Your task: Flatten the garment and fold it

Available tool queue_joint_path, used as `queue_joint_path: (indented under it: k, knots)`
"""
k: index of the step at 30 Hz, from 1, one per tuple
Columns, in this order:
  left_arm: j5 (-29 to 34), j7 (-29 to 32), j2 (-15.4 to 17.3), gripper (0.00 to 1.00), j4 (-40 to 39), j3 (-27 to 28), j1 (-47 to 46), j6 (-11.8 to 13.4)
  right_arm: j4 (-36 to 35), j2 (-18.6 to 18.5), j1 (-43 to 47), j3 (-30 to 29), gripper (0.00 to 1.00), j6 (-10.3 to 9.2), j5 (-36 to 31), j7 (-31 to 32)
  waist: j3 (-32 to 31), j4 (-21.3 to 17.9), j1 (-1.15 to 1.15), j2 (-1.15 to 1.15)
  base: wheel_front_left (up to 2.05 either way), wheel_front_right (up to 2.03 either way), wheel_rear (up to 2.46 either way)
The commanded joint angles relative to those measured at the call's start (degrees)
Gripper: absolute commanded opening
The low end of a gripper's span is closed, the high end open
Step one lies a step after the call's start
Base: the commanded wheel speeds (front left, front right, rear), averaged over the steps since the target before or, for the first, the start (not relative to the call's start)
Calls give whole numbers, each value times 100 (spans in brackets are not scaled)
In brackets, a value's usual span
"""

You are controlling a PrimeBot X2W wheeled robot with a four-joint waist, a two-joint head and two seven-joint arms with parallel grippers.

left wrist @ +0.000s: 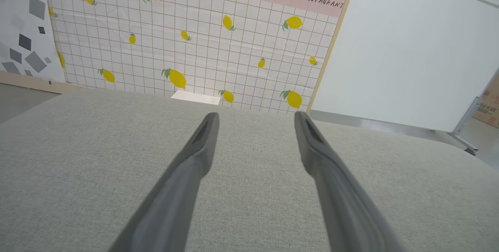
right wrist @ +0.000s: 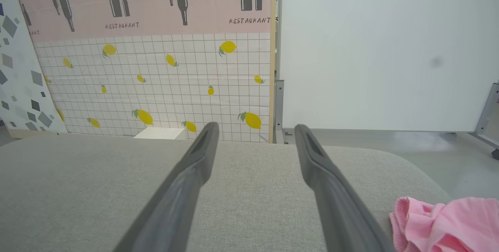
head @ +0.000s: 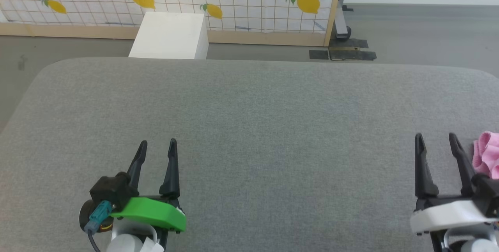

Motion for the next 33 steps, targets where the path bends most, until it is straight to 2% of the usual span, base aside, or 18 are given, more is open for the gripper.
queue_joint_path:
  k: [1, 33]
  knots:
    - [-5, -21, -30, 100, 9, 0, 90, -15, -9, 14, 115, 2, 100, -8, 42, -32, -30, 36, 1, 0, 0, 0, 0]
    - [-188, -21, -33, 100, 87, -185, 140, 45, 77, 17, 214, 214, 100, -8, 251, -86, 43, -7, 1, 0, 0, 0, 0]
